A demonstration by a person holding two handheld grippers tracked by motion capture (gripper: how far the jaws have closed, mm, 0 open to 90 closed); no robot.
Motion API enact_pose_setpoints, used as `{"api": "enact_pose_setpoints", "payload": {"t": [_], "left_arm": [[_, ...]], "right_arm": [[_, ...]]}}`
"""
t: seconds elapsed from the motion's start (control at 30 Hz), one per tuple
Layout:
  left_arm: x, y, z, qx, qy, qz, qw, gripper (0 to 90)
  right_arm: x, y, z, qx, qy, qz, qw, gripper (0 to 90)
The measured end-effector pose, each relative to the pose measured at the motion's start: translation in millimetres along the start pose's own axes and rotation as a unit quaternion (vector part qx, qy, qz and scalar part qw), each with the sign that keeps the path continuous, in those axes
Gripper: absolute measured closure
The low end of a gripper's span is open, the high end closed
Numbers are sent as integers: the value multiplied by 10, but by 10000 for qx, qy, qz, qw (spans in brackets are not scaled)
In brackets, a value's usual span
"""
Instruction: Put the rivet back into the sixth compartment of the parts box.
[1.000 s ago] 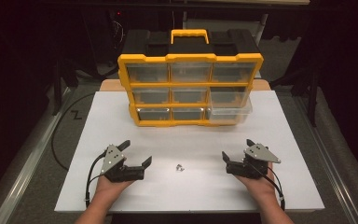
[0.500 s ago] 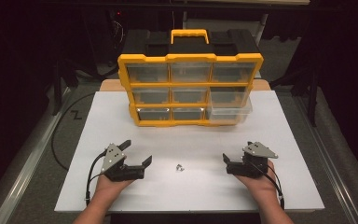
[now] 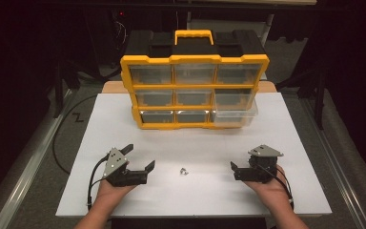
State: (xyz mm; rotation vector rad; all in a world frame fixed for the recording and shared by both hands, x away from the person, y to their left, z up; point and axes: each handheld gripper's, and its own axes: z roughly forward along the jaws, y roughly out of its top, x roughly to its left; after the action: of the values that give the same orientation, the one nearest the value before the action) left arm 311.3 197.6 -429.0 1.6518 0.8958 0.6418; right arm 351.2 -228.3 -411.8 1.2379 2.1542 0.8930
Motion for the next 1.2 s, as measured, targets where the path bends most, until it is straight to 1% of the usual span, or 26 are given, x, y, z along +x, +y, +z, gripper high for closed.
{"api": "enact_pose_setpoints", "payload": {"t": [0.03,0.07,0.1,0.13,0.17,0.2,0.23,0.3,0.33,0.4,0.47,0.5,0.53,0.57,0.67,0.73,0.77,0.8,0.83,0.87,0.9,0.93,0.97,1.07,1.17,1.2], "left_arm": [[-5,-5,0,21,6,13,10000,32],[-5,-5,0,21,6,13,10000,32],[-9,-3,4,8,4,16,10000,32],[-9,-3,4,8,4,16,10000,32],[-13,-1,3,-3,-7,28,10000,32],[-21,2,5,-21,-5,35,10000,32],[-29,4,4,-36,-7,46,10000,32],[-50,11,-2,-62,-35,68,10000,32],[-53,11,-4,-60,-37,68,10000,32],[-52,10,-8,-65,-36,39,10000,32],[-47,11,-13,-58,-29,54,10000,32],[-44,12,-15,-67,-20,44,10000,32],[-43,12,-18,-74,-18,35,10000,32],[-42,13,-21,-75,-17,36,10000,32],[-41,14,-25,-79,-31,34,10000,32],[-38,13,-19,-81,-35,22,10000,32],[-38,13,-19,-81,-35,22,10000,32],[-39,12,-17,-84,-41,21,10000,32],[-43,10,-10,-76,-70,28,9999,32],[-43,10,-10,-76,-70,28,9999,32],[-49,9,-6,-56,-77,50,9999,32],[-49,9,-6,-56,-77,50,9999,32],[-50,8,-5,-57,-90,54,9999,32],[-49,11,-3,-69,-101,62,9999,32],[-23,7,14,-47,-85,7,10000,32],[-14,6,19,-29,-69,31,10000,32]], "right_arm": [[-23,17,-9,154,13,-7,9999,13],[-23,17,-9,154,13,-7,9999,13],[-37,31,-17,290,-21,-48,9996,15],[-37,31,-17,290,-21,-48,9996,15],[-52,36,-19,348,-20,-103,9993,15],[-72,43,-26,452,-8,-93,9989,15],[-72,43,-26,452,-8,-93,9989,15],[-89,50,-25,590,9,-110,9982,15],[-98,53,-23,624,4,-142,9979,15],[-108,60,-14,726,35,-134,9973,15],[-109,68,-11,792,55,-135,9968,14],[-110,92,-3,925,75,-240,9954,14],[-110,92,-3,925,75,-240,9954,14],[-111,107,-2,981,81,-324,9946,14],[-92,159,-8,1142,88,-449,9924,13],[-76,213,-14,1284,131,-591,9899,13],[-76,213,-14,1284,131,-591,9899,13],[-59,228,-16,1345,138,-620,9889,13],[-40,257,-13,1449,177,-757,9864,13],[-40,257,-13,1449,177,-757,9864,13],[-22,279,-8,1570,200,-854,9837,12],[-7,285,-4,1627,203,-877,9826,12],[-7,285,-4,1627,203,-877,9826,12],[6,297,11,1777,223,-997,9788,12],[-5,299,27,1905,242,-996,9763,12],[-5,297,33,1955,253,-969,9756,12]]}}
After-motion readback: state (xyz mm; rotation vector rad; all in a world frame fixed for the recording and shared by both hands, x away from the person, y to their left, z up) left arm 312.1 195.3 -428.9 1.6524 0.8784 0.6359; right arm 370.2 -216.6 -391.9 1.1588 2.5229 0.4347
